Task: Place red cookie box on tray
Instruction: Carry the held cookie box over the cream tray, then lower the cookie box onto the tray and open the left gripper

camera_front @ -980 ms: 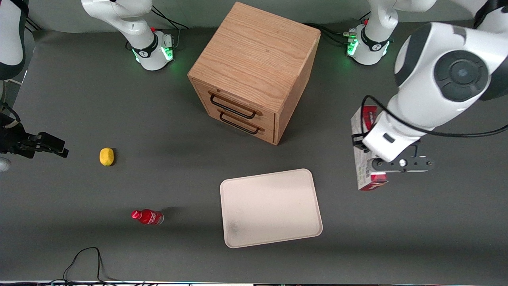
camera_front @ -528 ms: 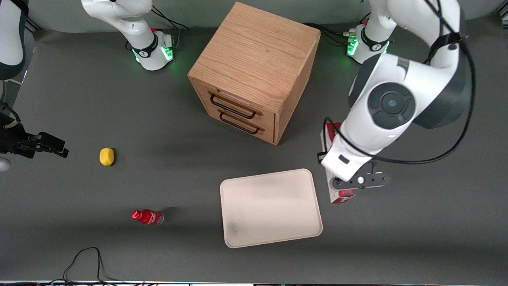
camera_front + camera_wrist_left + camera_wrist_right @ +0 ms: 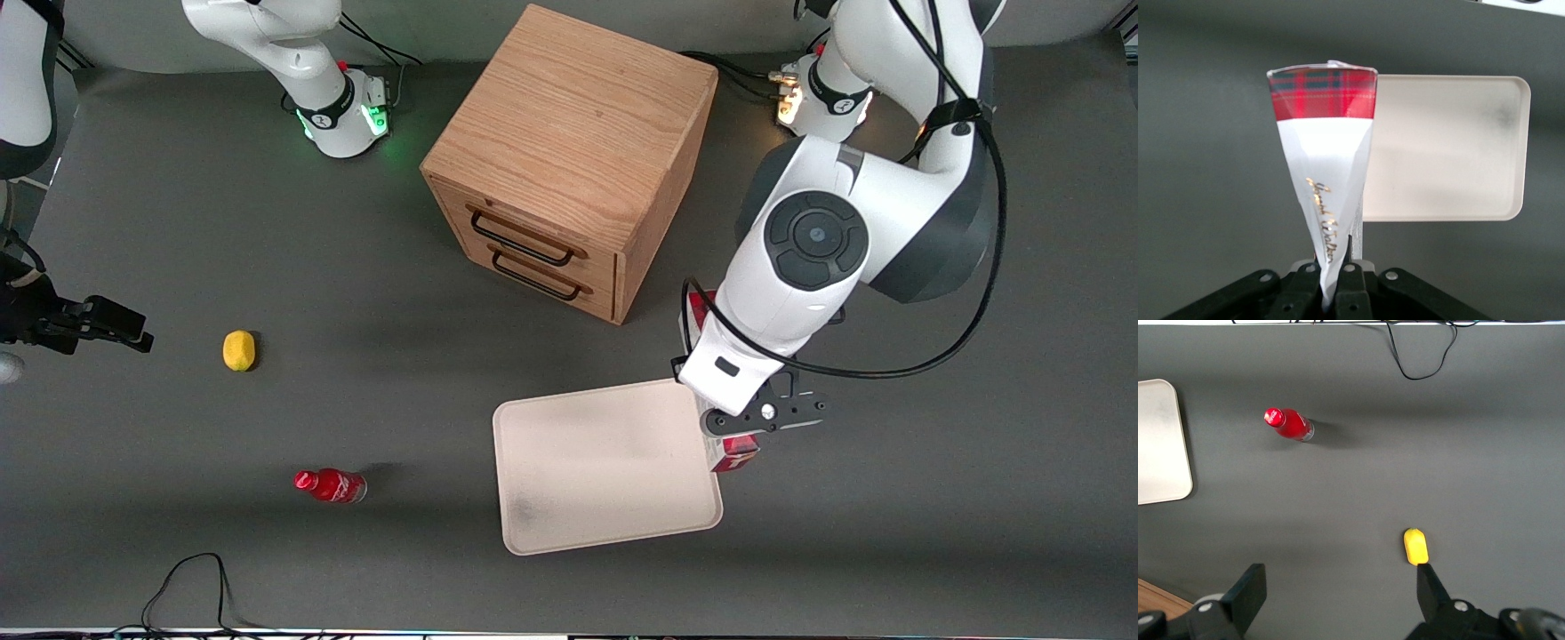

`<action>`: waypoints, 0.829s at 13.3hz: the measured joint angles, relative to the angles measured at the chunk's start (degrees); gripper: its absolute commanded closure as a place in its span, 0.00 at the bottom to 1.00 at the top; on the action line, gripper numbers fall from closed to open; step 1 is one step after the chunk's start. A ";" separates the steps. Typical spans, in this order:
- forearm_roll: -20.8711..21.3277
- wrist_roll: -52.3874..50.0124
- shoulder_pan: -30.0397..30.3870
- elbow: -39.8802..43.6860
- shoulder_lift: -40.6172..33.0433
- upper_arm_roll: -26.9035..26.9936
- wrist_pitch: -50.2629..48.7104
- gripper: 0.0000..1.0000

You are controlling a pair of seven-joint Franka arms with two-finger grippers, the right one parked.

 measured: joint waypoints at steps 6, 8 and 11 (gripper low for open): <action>0.00 -0.23 0.14 -6.20 5.74 -0.01 9.28 1.00; 0.00 -0.31 0.25 -6.88 7.80 0.01 12.08 1.00; 0.00 -0.50 0.31 -8.86 11.41 0.02 18.26 1.00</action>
